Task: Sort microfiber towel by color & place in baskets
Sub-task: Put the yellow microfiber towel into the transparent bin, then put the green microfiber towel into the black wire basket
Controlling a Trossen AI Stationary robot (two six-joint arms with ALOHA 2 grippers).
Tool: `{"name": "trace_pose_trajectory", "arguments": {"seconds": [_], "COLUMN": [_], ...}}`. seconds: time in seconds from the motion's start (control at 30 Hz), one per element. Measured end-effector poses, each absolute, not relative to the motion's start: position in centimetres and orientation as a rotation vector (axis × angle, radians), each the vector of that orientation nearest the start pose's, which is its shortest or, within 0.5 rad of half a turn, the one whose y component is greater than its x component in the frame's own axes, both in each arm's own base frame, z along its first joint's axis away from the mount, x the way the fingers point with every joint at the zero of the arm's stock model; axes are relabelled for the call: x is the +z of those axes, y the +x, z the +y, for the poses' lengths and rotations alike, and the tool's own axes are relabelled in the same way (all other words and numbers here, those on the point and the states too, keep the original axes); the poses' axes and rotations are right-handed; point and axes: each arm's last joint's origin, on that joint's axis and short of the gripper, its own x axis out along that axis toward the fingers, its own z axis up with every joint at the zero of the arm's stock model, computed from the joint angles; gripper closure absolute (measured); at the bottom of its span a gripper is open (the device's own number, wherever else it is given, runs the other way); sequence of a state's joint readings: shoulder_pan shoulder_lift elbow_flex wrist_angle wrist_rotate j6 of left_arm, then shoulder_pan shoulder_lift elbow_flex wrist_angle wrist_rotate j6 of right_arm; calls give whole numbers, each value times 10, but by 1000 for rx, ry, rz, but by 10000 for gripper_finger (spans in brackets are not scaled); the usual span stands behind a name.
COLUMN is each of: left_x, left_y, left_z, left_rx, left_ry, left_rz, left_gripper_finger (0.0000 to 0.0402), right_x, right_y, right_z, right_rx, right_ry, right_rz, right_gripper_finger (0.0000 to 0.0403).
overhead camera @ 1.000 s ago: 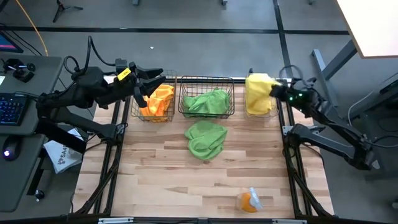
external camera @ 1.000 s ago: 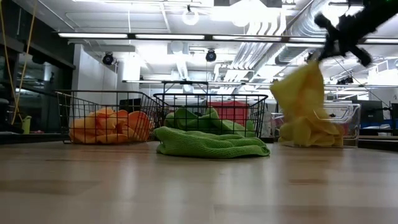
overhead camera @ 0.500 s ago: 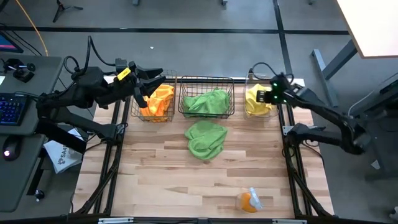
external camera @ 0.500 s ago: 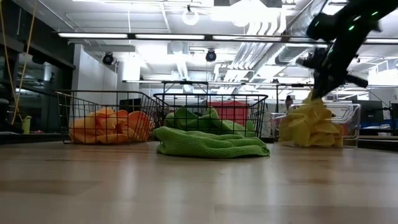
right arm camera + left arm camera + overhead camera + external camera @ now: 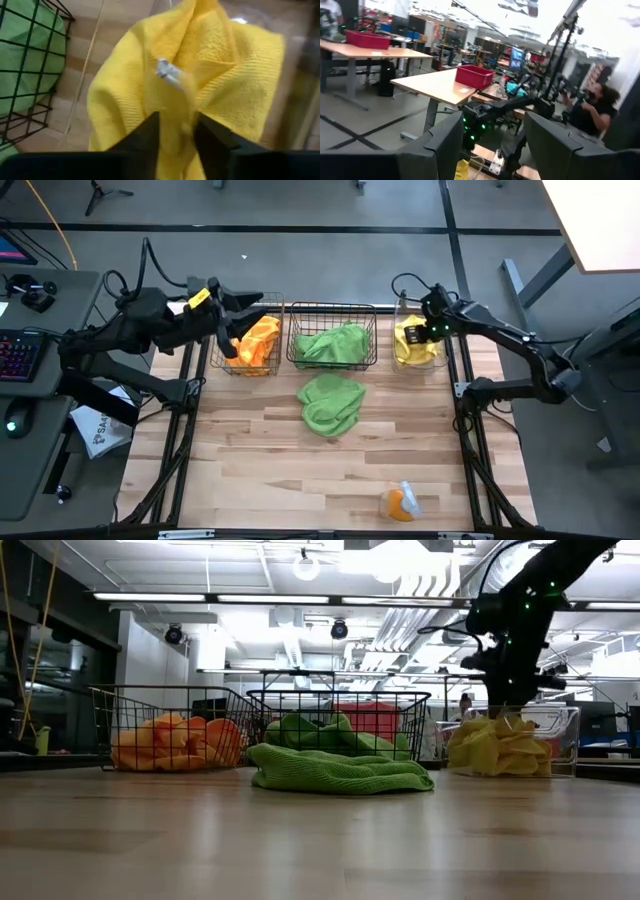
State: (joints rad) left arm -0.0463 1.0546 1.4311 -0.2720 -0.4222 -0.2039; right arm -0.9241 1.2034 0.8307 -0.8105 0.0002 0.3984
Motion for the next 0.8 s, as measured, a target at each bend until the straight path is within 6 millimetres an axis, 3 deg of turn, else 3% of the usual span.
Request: {"name": "trace_pose_trajectory", "arguments": {"seconds": [0.13, 0.27, 0.47, 0.63, 0.8], "left_x": [489, 487, 466, 411, 326], "left_y": [191, 196, 232, 286, 338], "left_z": [2, 2, 8, -3, -30], "left_rx": [316, 320, 297, 105, -56], "left_ry": [-161, -117, -77, 7, 376], "left_rz": [-124, -113, 9, 345, 772], "left_gripper_finger": [204, 204, 204, 204, 204], "right_x": [247, 281, 339, 371, 386], "right_y": [125, 126, 127, 124, 117], "right_z": [-168, -170, -171, -153, -127], "right_rx": [-1056, -1027, -1011, -907, -876], "right_ry": [861, 804, 748, 755, 767], "right_rz": [989, 991, 855, 721, 632], "right_gripper_finger": [198, 128, 88, 86, 86]}}
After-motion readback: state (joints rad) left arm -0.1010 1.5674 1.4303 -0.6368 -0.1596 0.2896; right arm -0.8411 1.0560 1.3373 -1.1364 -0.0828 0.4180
